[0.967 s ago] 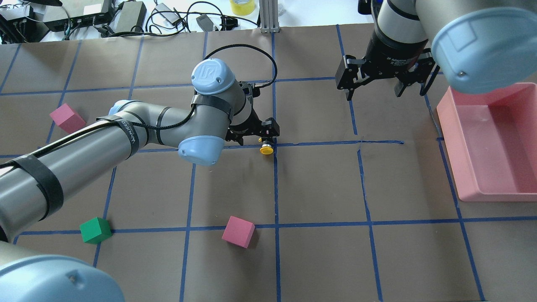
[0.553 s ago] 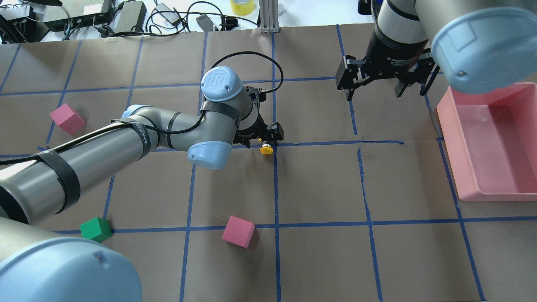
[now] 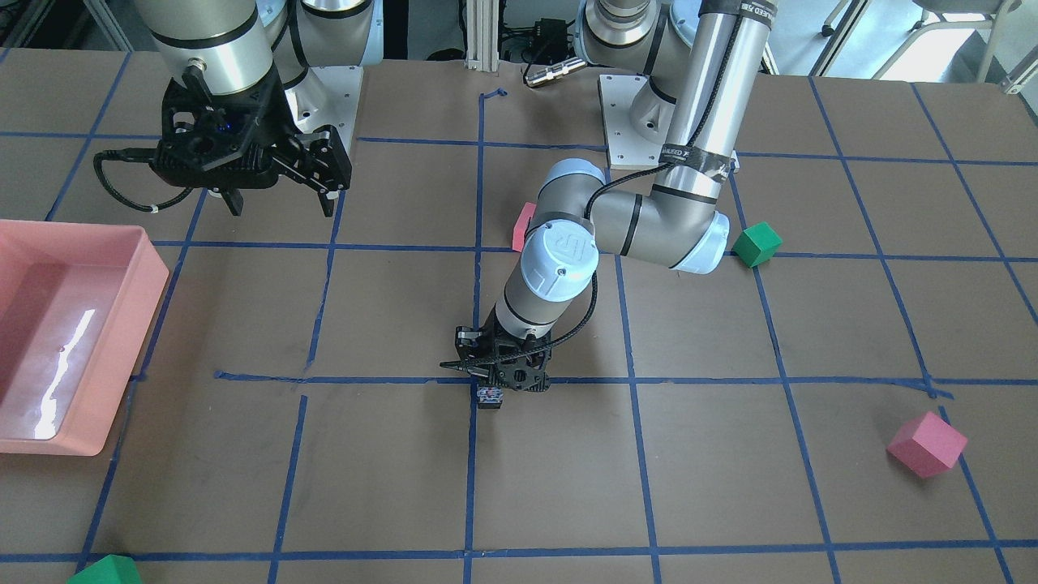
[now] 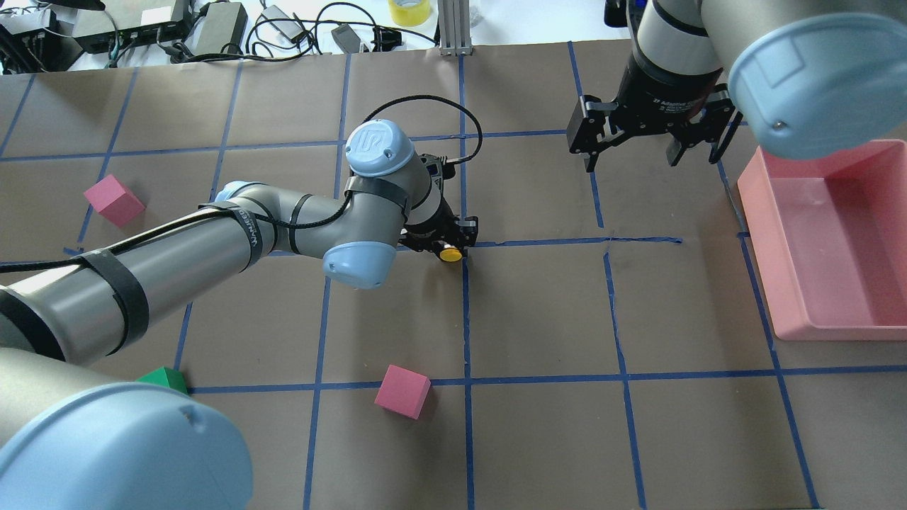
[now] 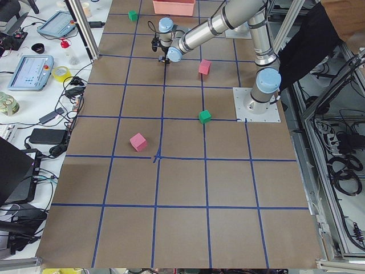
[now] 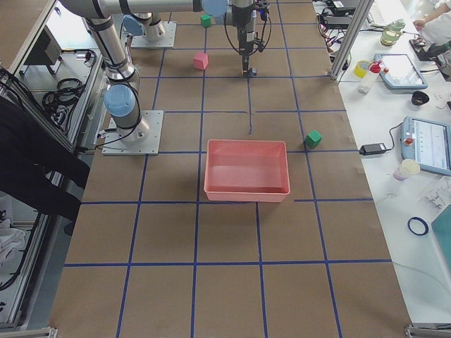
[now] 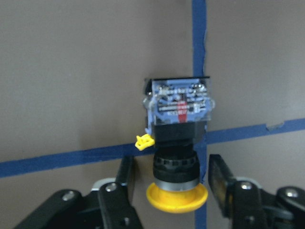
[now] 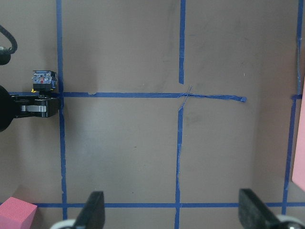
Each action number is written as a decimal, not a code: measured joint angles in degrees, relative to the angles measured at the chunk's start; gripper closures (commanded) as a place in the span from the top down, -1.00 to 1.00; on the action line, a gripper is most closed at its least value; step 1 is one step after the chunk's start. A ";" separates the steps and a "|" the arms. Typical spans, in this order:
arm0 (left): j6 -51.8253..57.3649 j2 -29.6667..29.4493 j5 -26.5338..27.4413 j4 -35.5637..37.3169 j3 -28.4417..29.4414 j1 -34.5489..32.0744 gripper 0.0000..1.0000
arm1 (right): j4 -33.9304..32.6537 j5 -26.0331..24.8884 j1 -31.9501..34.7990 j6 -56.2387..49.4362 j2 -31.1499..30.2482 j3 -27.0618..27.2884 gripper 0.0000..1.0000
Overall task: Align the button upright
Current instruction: 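Rotate the held switch with the left gripper to stand yellow cap up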
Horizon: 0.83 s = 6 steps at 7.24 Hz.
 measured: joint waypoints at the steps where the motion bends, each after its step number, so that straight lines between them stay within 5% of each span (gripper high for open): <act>1: -3.00 0.20 -0.81 -0.60 0.31 0.00 -1.00 | 0.05 0.00 0.00 0.01 0.00 0.00 1.00; 4: -12.28 1.84 -1.86 -10.02 3.69 0.49 -1.00 | 0.29 0.00 0.00 -0.03 -0.02 0.00 1.00; 6: -21.85 2.03 -7.13 -14.36 5.38 1.96 -1.00 | 0.40 0.00 0.00 -0.04 -0.04 0.00 1.00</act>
